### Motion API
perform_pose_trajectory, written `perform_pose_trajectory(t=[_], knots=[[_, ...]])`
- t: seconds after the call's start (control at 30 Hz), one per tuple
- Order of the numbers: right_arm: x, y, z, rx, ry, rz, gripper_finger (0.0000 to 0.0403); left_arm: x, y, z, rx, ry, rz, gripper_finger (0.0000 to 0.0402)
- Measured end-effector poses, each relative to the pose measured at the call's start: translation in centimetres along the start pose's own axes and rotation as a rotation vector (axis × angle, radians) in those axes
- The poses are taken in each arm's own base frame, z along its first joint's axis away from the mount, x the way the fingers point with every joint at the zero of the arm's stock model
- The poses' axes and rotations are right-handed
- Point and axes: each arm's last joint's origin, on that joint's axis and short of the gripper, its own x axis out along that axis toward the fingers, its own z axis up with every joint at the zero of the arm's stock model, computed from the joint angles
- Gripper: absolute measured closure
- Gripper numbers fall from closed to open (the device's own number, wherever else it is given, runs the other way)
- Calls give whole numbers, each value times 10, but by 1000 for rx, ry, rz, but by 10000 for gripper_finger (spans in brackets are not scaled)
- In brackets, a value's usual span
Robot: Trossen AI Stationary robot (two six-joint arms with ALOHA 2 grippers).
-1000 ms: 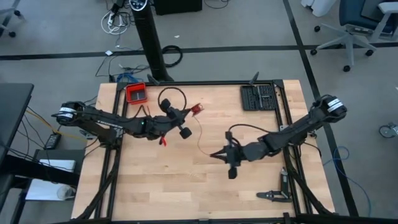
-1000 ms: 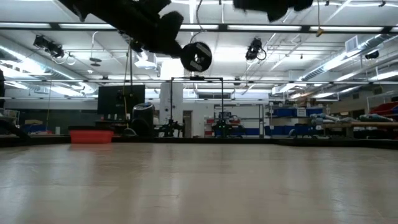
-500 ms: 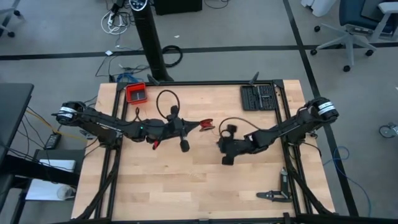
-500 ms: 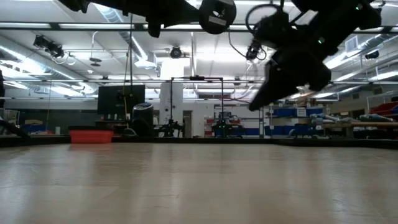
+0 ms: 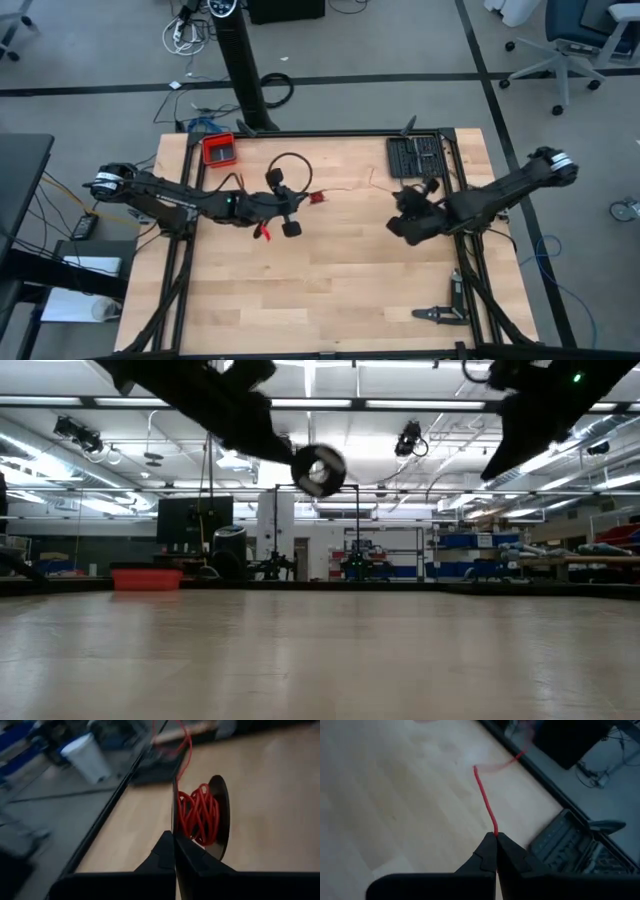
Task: Coil cords
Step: Uncoil the red wire from the spool
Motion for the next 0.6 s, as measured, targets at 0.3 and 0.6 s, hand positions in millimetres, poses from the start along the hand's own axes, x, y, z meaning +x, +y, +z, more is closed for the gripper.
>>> perform_pose_trajectory(t=[0.3, 0.6], knots=[[-41, -11, 11, 80, -204, 199, 403, -2, 7, -14, 167, 159, 269, 402], [-80, -2, 35, 18, -397, 659, 403, -5, 12, -16, 222, 206, 464, 402]])
